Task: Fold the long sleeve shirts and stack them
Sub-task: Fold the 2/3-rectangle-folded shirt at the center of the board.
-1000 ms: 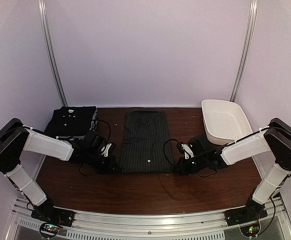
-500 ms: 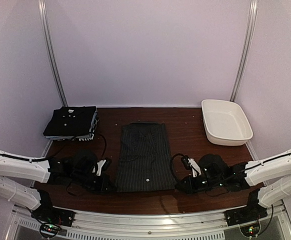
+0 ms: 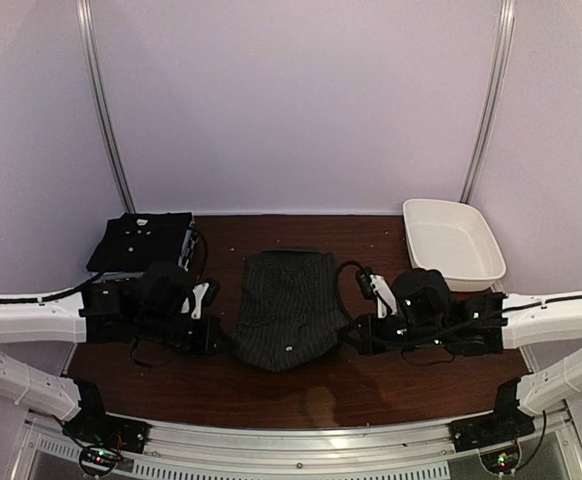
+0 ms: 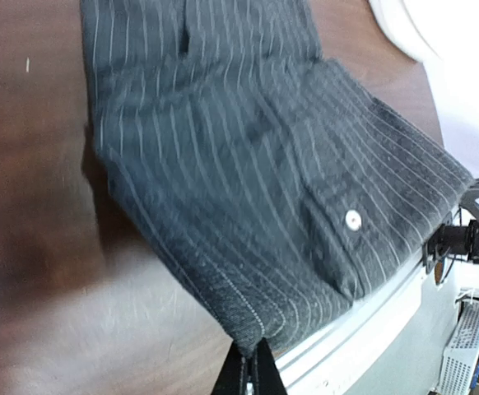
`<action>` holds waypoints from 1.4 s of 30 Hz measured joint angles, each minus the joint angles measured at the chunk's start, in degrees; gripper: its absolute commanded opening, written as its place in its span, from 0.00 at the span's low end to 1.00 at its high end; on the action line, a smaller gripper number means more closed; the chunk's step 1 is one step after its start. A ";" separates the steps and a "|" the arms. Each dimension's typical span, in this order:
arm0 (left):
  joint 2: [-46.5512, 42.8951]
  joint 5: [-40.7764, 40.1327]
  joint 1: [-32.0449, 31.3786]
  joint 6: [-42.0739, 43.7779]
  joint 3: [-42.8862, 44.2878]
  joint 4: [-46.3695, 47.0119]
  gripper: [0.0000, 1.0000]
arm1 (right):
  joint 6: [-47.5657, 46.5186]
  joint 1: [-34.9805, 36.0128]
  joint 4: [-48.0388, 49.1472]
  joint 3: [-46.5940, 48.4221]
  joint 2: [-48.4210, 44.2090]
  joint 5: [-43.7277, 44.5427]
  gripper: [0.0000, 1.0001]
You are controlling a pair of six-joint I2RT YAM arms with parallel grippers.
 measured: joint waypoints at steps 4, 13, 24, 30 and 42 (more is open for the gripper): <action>8.50 3.48 8.26 5.60 9.20 -0.68 0.00 | -4.26 -7.34 -0.68 9.35 5.33 -1.92 0.00; 47.60 18.14 31.54 19.98 47.23 0.83 0.00 | -12.26 -30.67 1.99 42.77 42.01 -13.14 0.00; 81.40 27.12 36.15 21.05 74.42 6.93 0.00 | -14.95 -39.01 -3.26 75.34 76.94 -19.69 0.00; 70.40 27.47 34.16 18.86 54.18 14.51 0.00 | -15.93 -37.79 1.55 61.75 69.64 -20.85 0.00; 32.41 18.80 19.52 9.97 7.04 21.97 0.00 | -16.17 -23.32 7.74 20.81 41.07 -18.99 0.00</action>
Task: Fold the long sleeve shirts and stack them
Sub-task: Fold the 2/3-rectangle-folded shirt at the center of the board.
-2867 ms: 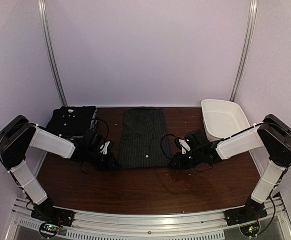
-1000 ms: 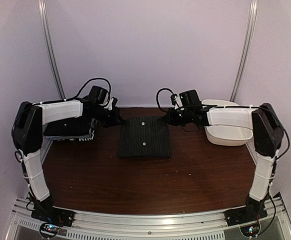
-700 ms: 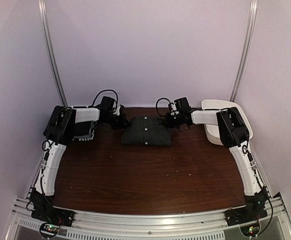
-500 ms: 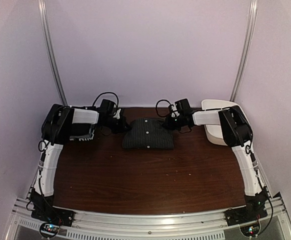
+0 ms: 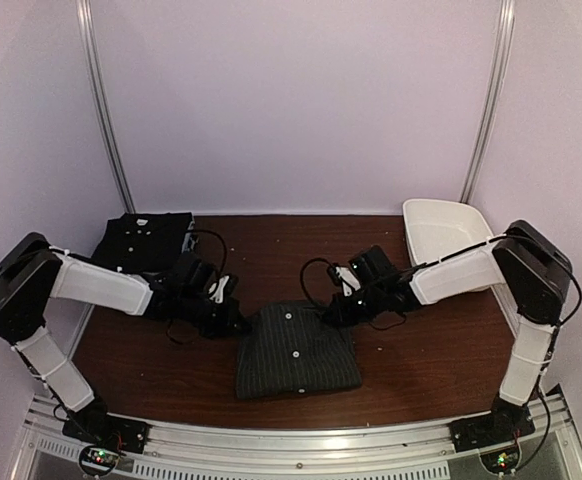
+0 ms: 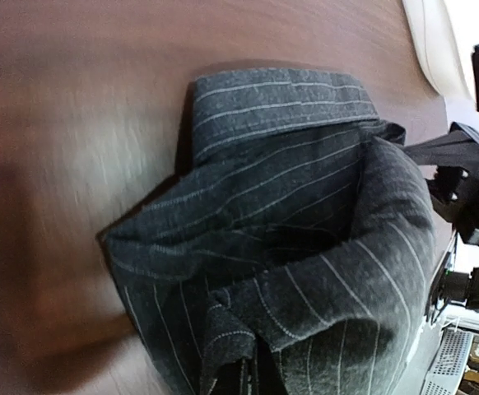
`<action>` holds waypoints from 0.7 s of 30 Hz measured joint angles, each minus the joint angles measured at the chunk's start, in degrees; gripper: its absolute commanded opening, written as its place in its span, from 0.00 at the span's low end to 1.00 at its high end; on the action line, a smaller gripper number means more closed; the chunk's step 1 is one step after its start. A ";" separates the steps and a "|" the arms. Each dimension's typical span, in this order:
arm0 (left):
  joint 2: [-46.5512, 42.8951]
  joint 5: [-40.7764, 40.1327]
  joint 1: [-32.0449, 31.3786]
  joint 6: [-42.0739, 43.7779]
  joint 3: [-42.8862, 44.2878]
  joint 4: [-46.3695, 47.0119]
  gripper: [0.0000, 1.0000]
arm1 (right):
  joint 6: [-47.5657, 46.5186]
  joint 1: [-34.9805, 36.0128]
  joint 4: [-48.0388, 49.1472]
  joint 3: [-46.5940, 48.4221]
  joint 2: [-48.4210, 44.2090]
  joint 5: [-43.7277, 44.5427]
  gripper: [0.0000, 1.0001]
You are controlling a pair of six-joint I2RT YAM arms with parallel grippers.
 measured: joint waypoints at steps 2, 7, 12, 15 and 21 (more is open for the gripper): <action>-3.65 -1.70 -2.01 -1.27 -2.97 0.31 0.00 | 0.04 2.25 -0.39 -3.28 -4.37 1.03 0.00; -11.04 -6.10 -3.39 -3.41 -7.54 0.11 0.00 | 0.44 3.96 -0.52 -6.88 -13.77 4.57 0.00; -15.15 -8.35 -3.39 -3.39 -7.56 0.02 0.00 | 0.42 4.63 -1.29 -7.50 -18.69 7.65 0.00; -15.50 -8.87 -3.39 -2.82 -6.45 -0.61 0.00 | 0.39 4.92 -2.73 -8.13 -21.29 9.05 0.00; -14.01 -9.51 -3.39 -1.36 -2.69 -1.92 0.00 | -0.07 4.92 -4.31 -8.66 -23.80 12.55 0.00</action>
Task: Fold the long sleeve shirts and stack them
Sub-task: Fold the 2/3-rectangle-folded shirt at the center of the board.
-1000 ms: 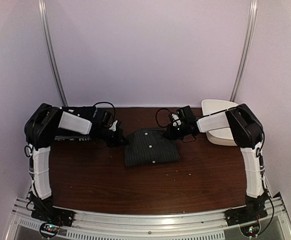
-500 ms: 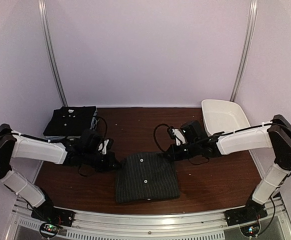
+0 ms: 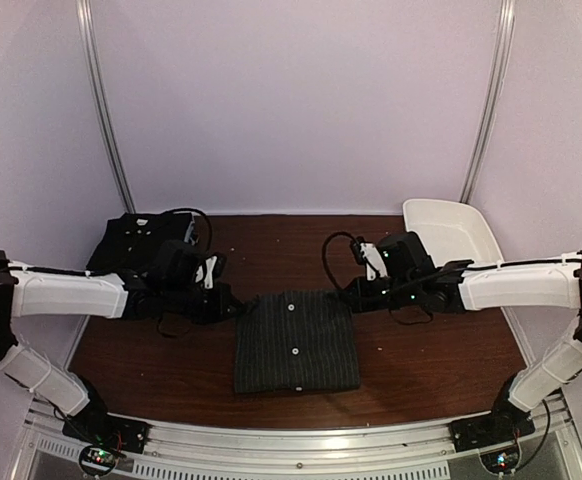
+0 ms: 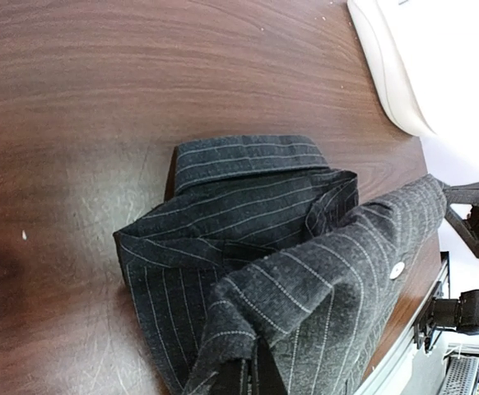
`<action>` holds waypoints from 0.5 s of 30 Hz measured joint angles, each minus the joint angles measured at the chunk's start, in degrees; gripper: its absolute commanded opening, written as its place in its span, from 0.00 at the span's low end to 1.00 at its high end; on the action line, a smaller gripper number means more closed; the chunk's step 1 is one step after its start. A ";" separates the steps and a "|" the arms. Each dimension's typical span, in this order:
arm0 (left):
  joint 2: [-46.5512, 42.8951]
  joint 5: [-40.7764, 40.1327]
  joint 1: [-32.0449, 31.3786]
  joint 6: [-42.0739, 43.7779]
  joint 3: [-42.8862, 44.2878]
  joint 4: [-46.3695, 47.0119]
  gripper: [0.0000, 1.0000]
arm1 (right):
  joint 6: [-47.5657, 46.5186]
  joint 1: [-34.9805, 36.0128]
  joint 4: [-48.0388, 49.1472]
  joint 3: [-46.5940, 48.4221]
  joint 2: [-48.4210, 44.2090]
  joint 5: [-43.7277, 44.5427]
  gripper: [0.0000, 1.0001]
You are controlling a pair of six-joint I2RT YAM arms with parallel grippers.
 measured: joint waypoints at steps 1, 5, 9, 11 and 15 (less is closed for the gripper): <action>0.61 -0.02 0.02 0.24 0.74 -0.04 0.00 | -0.07 -0.11 -0.26 0.00 0.07 0.44 0.00; 3.74 0.81 1.16 1.57 3.08 -0.09 0.00 | -0.22 -1.18 -0.31 0.00 0.96 1.36 0.00; 9.66 4.07 4.39 2.82 4.59 1.84 0.00 | -1.01 -4.15 0.96 0.02 4.46 1.11 0.00; 12.72 5.84 5.70 3.41 5.27 2.82 0.00 | -1.31 -5.51 1.75 0.37 7.21 0.90 0.00; 17.66 9.14 7.48 4.94 8.09 3.28 0.00 | -1.49 -6.80 2.49 0.92 11.15 0.63 0.00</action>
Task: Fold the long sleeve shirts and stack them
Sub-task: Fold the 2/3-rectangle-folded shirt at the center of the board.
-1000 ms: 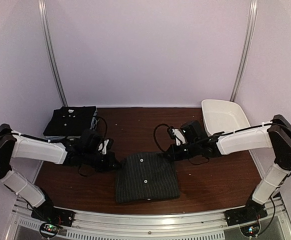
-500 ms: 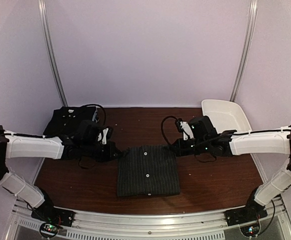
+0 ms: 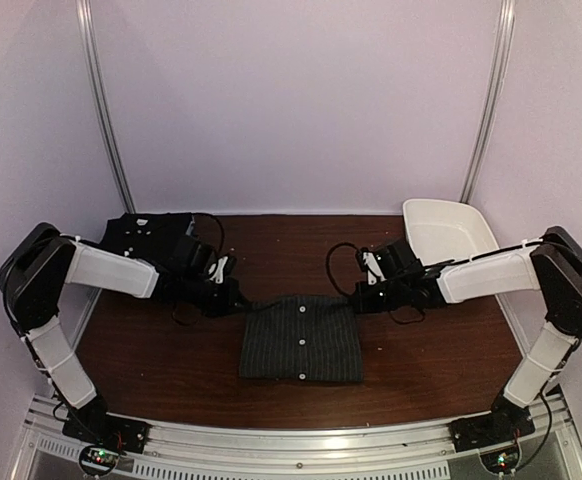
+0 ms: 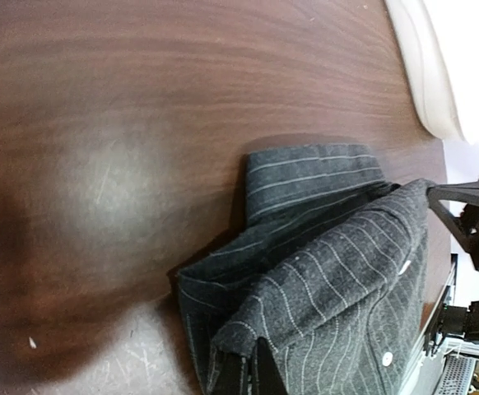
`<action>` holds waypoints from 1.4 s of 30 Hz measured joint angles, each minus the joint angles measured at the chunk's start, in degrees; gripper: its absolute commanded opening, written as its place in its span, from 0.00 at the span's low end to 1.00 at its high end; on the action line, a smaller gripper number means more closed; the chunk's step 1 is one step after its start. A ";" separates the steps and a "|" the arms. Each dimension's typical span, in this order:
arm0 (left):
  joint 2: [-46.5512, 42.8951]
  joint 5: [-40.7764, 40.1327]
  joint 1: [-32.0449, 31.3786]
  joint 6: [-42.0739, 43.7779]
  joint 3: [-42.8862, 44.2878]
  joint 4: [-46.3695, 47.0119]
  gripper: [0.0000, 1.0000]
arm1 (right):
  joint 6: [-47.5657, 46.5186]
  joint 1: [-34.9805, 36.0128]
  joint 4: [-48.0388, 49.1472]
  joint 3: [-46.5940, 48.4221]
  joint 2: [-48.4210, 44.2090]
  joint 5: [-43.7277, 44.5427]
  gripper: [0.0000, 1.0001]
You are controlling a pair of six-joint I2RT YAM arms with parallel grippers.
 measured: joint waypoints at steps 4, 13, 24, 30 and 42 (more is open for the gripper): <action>0.46 1.42 0.55 1.55 3.39 -0.74 0.00 | -0.04 -0.50 0.07 0.24 0.17 0.07 0.00; 2.45 3.82 0.59 4.44 9.27 -1.75 0.00 | 0.28 -1.09 0.66 -0.87 -3.41 1.77 0.00; 14.34 5.35 0.81 7.10 19.67 -4.13 0.02 | 2.23 -3.93 3.02 -6.97 -4.15 3.58 0.00; 17.66 5.92 0.79 7.91 24.22 -5.42 0.19 | 3.13 -5.53 4.55 -9.46 -4.15 3.87 0.01; 14.86 3.82 2.51 9.88 25.77 -10.40 0.33 | 2.32 -6.82 -3.85 -9.05 -10.54 7.76 0.41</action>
